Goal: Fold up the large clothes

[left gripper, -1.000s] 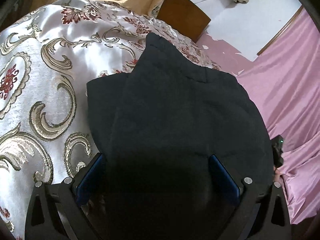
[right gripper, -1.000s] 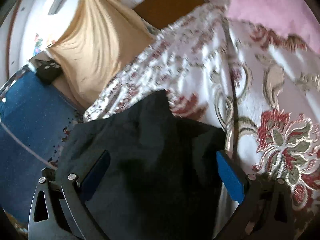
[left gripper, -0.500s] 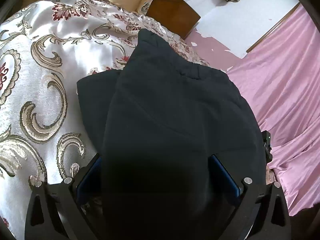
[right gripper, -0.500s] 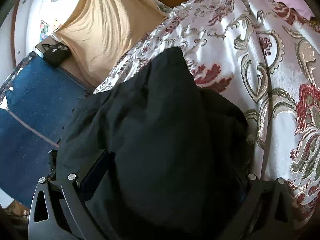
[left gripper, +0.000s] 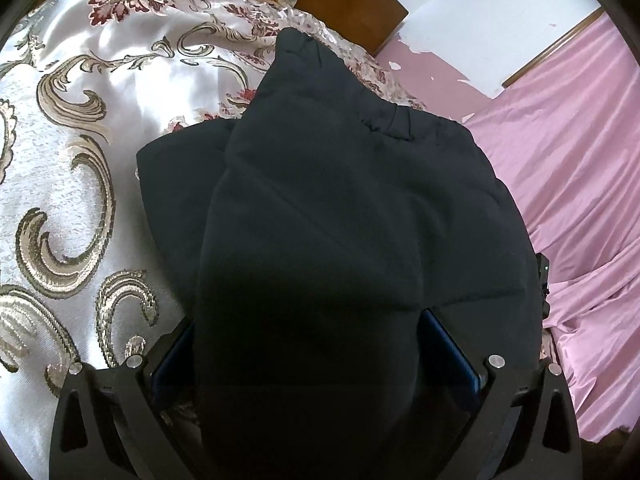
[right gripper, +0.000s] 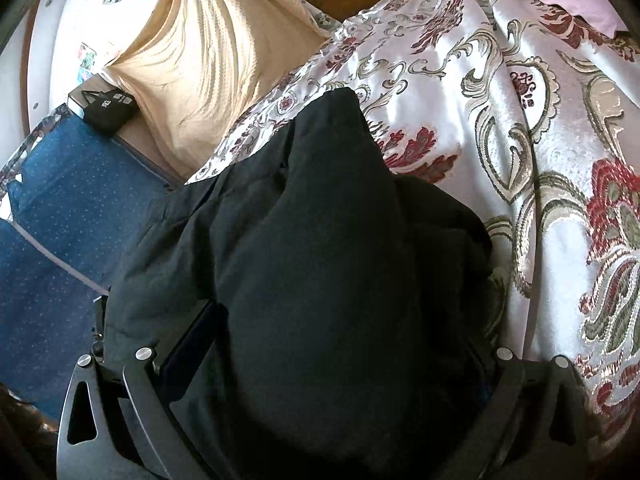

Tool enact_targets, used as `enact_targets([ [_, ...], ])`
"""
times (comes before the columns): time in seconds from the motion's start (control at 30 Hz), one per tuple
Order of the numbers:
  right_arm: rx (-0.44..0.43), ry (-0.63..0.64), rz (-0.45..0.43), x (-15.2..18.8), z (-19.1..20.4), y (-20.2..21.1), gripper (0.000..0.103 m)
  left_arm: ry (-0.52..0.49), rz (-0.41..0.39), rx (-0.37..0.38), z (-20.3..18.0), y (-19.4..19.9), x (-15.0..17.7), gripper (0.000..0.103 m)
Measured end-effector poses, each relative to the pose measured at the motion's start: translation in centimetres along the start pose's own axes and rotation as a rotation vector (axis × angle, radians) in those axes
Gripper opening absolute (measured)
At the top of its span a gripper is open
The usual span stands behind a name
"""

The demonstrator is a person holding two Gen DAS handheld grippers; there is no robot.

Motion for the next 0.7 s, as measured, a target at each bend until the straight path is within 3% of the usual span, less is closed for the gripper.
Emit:
enact_targets([
  [0.23,0.096,0.021,0.024,0.3,0.8,-0.6,0.102,0.006,-0.003,-0.001,-0.2,-0.3,0.0,0.103],
  [0.5,0.113,0.013,0.019,0.6,1.0,0.1,0.102,-0.004,-0.017,-0.003,-0.2,-0.2,0.4,0.103],
  [0.7,0.167,0.001,0.005,1.3,1.8,0.2,0.102,0.014,-0.009,-0.058,-0.6,-0.8,0.3,0.103],
])
Point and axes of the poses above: each gripper's, at about its wrist camera, not at the fingertips, and y roughly against the way its jaws point, z to its left, x to its underside, the point moved 2 cm from there along -y, roughly the way its jaws point
